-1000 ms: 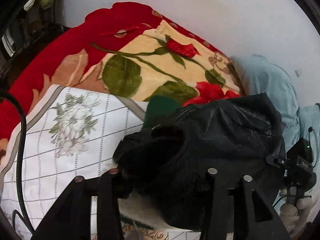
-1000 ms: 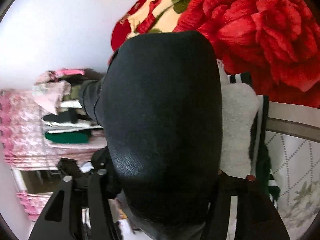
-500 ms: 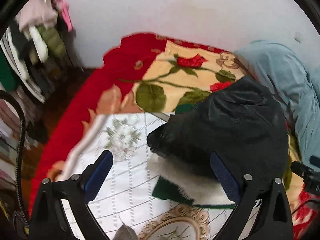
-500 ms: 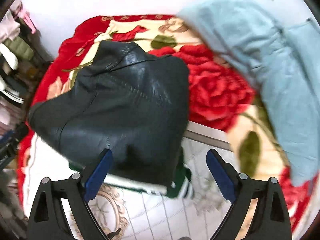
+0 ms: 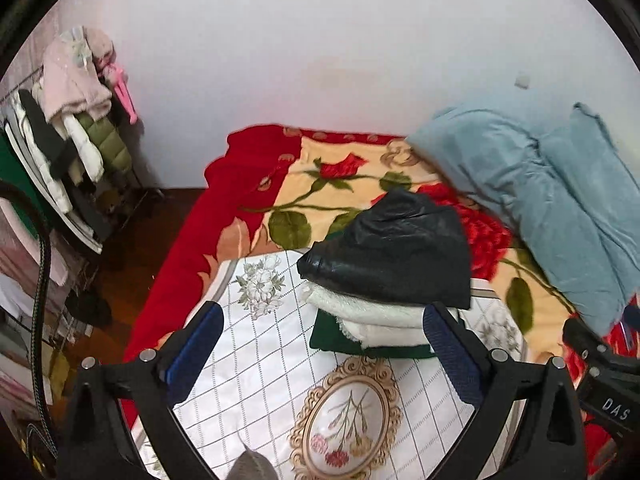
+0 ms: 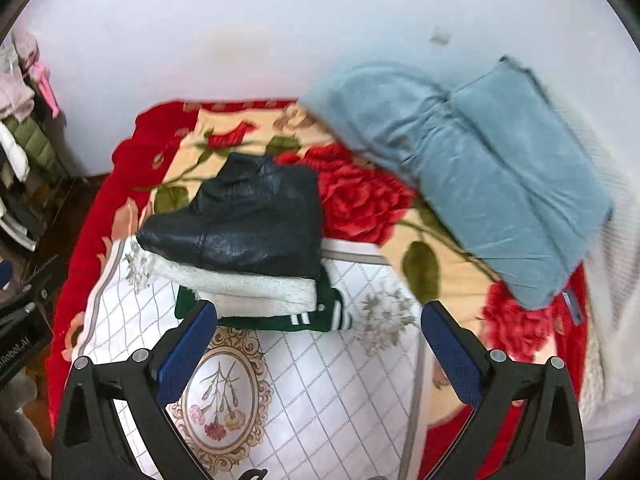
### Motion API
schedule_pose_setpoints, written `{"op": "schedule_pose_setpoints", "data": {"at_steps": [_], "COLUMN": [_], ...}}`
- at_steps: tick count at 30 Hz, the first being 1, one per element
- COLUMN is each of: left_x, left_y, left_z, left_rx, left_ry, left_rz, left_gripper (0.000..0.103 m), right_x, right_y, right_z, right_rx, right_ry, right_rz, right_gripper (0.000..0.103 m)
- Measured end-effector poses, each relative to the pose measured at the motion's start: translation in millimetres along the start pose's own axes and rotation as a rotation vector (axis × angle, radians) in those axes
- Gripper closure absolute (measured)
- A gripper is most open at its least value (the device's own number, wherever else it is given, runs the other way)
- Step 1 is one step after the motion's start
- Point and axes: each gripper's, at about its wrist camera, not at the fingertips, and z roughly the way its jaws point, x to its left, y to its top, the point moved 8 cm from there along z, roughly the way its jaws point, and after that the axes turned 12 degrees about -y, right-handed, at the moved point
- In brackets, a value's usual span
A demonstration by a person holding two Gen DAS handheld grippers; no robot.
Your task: Fold large clothes
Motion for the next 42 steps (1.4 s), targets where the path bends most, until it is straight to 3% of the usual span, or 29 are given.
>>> {"op": "schedule_pose_setpoints", "data": {"at_steps": [4,12,21,27,42], "left_x": [-9,-26,-42,-45,-47], "left_y": [-5,-26,-41,-46,-52], "left_z": [-53,-154,-222,-251,-286], "left_rx": [-0.03,-0.093,-0.143,-0.176,-0.222], "left_ry": [-0.033,-0.054,-0.052,-0.048,-0.014], "left_rz": [0.014,0.038,0.047,0.038,0.029], "left_gripper": [0.001,0.001,0.001,0.001,0.001], "right_x": [-33,-79,-113,-129,-142], "right_y": [-12,-50,-83,-91,-90], "right_z": [-71,-200,-292,-329,-360], "right_rx": [-0.065,-0.122,-0.186,-0.232,-0.266], "right_ry": [-0.066,-0.079,-0.056,-0.059,-0.032], "right_rz": [0.041,0.105,0.112,0.106,0.083], "right_gripper": [0.0,0.0,0.0,0.0,0.0]}}
